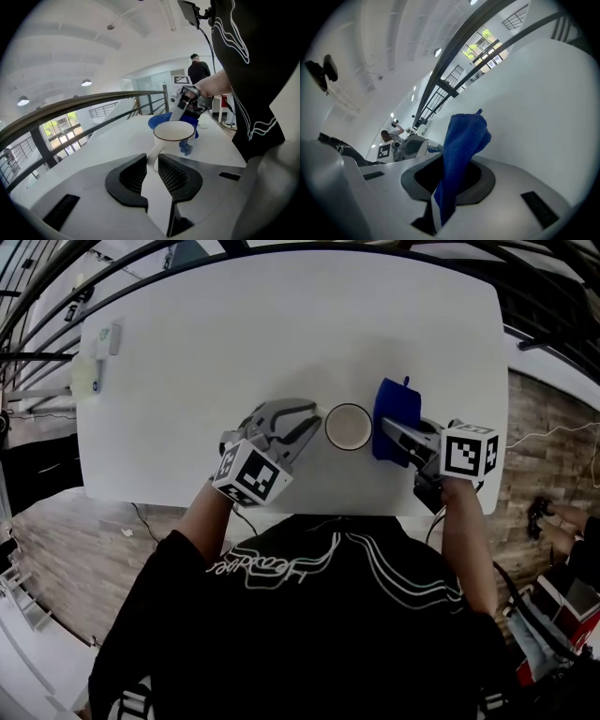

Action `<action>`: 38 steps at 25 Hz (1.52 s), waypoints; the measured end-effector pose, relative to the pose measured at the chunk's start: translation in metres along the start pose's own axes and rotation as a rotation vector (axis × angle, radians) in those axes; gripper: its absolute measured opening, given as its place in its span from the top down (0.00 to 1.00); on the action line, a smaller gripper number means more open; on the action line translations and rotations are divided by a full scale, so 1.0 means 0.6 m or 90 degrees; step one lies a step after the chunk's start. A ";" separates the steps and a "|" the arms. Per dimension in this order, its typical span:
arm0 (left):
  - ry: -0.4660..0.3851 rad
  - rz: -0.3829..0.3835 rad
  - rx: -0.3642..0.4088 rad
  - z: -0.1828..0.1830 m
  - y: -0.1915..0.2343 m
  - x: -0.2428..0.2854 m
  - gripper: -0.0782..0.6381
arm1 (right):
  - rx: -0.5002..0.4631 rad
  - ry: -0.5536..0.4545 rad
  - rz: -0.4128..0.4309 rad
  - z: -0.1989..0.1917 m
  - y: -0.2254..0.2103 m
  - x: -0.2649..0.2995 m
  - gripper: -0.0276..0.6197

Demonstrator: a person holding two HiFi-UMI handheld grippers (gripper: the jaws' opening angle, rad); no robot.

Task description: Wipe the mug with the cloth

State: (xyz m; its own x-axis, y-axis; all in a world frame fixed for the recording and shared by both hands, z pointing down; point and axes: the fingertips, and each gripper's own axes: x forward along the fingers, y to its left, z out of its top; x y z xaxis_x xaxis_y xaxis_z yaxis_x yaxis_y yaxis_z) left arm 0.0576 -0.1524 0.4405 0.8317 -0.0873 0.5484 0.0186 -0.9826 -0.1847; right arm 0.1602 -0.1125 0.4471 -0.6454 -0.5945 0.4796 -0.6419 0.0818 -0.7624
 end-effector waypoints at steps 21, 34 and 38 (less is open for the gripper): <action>-0.023 -0.015 -0.073 -0.002 0.043 0.020 0.79 | -0.109 0.040 0.153 0.061 0.074 0.009 0.87; -0.047 -0.020 -0.114 0.007 0.047 0.034 0.79 | -0.066 0.079 0.159 0.050 0.036 0.039 0.87; -0.034 -0.012 -0.124 -0.004 0.050 0.033 0.79 | -0.073 0.115 0.126 0.043 0.016 0.062 0.87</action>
State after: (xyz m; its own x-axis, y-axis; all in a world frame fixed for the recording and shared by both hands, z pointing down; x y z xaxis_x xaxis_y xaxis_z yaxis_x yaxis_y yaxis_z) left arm 0.0730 -0.1839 0.4478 0.8609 -0.0641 0.5048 -0.0682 -0.9976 -0.0104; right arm 0.1407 -0.1545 0.4464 -0.8192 -0.4073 0.4037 -0.5324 0.2785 -0.7994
